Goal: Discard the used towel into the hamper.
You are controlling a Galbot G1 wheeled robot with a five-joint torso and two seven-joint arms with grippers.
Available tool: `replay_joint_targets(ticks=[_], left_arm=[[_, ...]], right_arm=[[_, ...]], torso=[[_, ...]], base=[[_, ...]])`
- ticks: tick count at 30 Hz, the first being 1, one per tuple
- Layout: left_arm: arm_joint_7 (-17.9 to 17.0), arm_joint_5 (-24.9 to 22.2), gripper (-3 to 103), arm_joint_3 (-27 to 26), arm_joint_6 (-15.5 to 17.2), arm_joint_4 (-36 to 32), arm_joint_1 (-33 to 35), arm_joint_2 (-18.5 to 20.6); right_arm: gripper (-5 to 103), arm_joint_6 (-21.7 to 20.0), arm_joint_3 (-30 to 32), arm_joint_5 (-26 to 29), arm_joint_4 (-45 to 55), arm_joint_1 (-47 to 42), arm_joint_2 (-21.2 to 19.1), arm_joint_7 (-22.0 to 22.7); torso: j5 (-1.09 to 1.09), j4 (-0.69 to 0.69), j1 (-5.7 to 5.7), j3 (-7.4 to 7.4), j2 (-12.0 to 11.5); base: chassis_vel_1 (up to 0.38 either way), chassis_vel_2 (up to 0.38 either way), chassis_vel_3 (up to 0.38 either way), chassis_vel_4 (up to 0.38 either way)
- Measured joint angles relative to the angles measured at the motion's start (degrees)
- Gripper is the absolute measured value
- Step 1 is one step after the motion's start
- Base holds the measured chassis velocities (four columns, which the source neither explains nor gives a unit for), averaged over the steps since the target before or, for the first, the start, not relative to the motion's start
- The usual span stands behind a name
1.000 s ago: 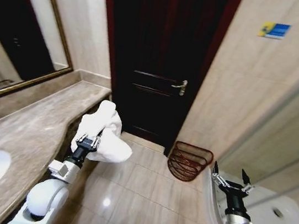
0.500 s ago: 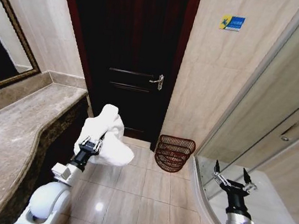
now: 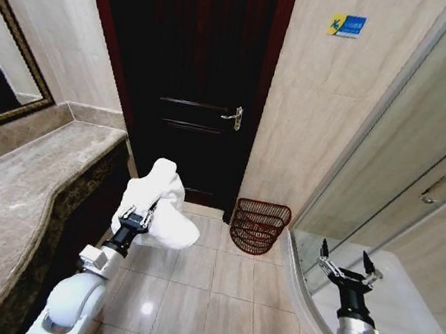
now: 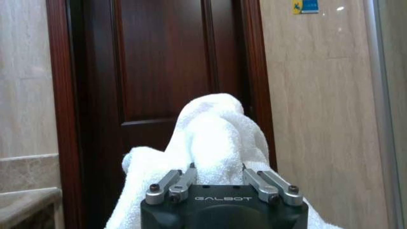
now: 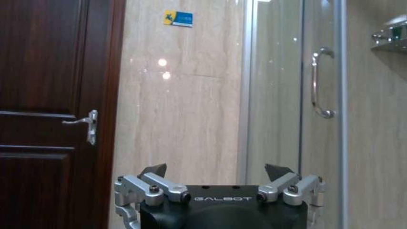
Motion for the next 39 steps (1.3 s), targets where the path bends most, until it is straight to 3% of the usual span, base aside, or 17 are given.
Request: replay_joint_targets(ticks=[39], left_arm=[[0.25, 0.49, 23, 0.7, -2.27, 1.37, 0.27, -0.39]], right_arm=[[100, -0.14, 0.33, -1.73, -0.05, -1.25, 0.9, 3.01]], torso=[[0.0, 0.0, -5.22, -6.59, -11.8]], base=[[-0.043, -0.044, -0.048, -0.039]])
